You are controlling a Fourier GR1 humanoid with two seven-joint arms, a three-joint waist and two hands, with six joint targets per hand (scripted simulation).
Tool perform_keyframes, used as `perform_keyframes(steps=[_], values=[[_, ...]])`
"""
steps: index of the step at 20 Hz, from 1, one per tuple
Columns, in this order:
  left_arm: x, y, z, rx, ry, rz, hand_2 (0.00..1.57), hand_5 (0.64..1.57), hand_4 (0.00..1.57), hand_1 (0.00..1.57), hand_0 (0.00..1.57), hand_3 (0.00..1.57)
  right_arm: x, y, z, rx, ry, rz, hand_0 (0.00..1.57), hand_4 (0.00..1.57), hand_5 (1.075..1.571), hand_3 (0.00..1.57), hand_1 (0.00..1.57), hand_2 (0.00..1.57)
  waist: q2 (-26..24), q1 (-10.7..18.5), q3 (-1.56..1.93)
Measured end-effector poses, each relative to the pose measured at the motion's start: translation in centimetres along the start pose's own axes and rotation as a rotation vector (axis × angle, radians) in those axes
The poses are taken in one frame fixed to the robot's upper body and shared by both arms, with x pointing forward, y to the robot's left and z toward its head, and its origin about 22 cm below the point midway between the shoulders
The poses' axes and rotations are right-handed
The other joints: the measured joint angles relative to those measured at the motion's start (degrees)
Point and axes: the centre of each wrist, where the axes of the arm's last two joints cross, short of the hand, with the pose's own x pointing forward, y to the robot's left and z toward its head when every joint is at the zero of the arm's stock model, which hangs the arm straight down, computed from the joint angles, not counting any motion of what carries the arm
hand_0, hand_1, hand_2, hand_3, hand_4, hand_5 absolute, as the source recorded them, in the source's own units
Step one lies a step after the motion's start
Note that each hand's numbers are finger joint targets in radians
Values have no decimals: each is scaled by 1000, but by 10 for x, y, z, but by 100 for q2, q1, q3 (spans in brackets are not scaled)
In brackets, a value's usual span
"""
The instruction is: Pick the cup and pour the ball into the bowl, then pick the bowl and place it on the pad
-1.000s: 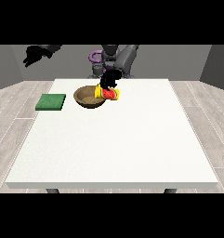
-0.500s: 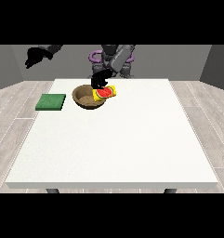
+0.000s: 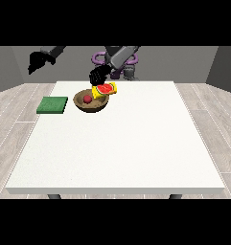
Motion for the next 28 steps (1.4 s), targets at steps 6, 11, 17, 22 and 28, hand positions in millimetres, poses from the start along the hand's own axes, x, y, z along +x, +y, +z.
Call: perform_keyframes(steps=[6,11,17,22,28], values=[[-5,12,-6,23,7,123,1571,1247,1473,1489,1489,1571,-12,15,8,55,35,-16,0,567,1564,653,0,340,-240,299,-4],[-38,30,-19,98,91,314,1571,1432,1289,1479,1479,1571,-28,19,20,37,85,4,0,564,1563,595,0,456,-465,754,-6],[-103,14,-8,170,268,558,1571,1450,1316,1527,1527,1571,-37,28,29,1,96,5,0,578,1567,659,0,494,-468,1122,-12],[-116,-12,19,190,360,816,1460,1287,1389,998,998,1489,-26,57,20,20,80,-16,0,594,1571,673,0,560,-311,1252,-22],[-119,19,3,283,481,1438,0,1559,579,0,0,0,-20,82,16,47,61,-61,0,664,1571,461,0,425,-22,1305,-86]])
